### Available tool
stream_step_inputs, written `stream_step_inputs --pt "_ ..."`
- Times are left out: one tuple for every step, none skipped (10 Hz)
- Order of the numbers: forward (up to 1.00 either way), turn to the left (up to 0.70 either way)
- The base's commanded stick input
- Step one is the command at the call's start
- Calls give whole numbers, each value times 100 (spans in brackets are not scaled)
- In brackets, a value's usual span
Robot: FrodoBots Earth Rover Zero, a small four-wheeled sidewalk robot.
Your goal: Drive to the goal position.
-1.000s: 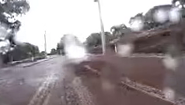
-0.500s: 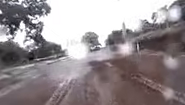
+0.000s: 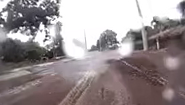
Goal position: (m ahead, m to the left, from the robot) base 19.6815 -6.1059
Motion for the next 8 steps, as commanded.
stream_step_inputs --pt "0 45" --pt "0 45" --pt "0 12" --pt "49 0" --pt "85 0" --pt "85 0" --pt "85 0" --pt "85 0"
